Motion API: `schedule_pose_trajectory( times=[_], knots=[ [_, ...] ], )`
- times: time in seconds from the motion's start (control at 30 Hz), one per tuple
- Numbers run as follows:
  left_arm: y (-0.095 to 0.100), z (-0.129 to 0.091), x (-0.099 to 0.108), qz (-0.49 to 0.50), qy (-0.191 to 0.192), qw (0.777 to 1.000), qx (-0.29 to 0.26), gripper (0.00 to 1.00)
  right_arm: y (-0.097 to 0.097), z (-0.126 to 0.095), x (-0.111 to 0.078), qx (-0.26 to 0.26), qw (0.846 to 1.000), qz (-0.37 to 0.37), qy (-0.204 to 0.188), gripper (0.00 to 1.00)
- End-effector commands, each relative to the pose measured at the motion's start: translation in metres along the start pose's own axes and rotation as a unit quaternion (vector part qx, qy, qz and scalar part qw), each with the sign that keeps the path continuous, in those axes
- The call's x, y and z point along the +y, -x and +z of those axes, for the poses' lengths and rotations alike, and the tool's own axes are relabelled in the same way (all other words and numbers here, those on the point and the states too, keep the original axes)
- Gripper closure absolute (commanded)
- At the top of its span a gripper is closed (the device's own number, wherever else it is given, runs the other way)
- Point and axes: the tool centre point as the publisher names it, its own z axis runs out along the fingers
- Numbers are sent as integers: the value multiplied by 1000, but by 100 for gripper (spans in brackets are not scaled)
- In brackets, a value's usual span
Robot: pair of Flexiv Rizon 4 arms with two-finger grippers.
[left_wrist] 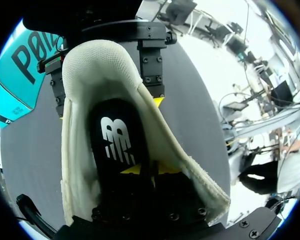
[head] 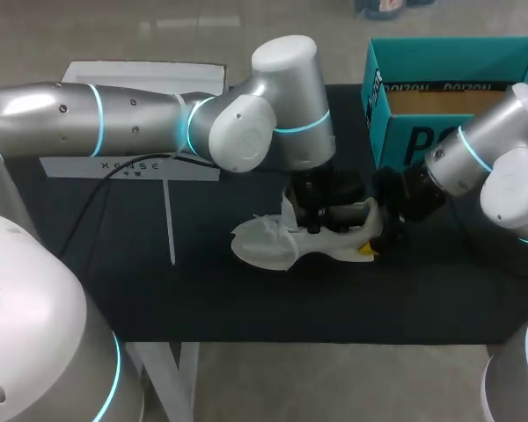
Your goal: Take the shoe out of the shoebox, open the shoe tongue, remove and reinsert the insole, then place the shoe into the shoebox
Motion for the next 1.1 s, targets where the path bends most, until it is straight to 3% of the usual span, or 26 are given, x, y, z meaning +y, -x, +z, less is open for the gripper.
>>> schedule_pose_trajectory(
  times=[0.03, 0.17, 0.5, 0.87, 1.1],
  knots=[
    [-5, 15, 2, 3, 0, 1000, -13, 59, 4, 0, 0, -1, 1000, 1, -1, 100],
    [-4, 20, 4, 8, 7, 999, -46, 42, 4, 0, 0, -1, 1000, 1, -1, 100],
    [12, 23, 11, -1, 22, 992, -124, 56, 4, 0, 0, -1, 1000, 1, -1, 100],
    [27, 27, 20, -3, 34, 987, -160, 57, 4, 0, 0, -1, 1000, 1, -1, 100],
    [36, 26, 24, 4, 36, 980, -197, 52, 4, 0, 0, -1, 1000, 1, -1, 100]
  ],
)
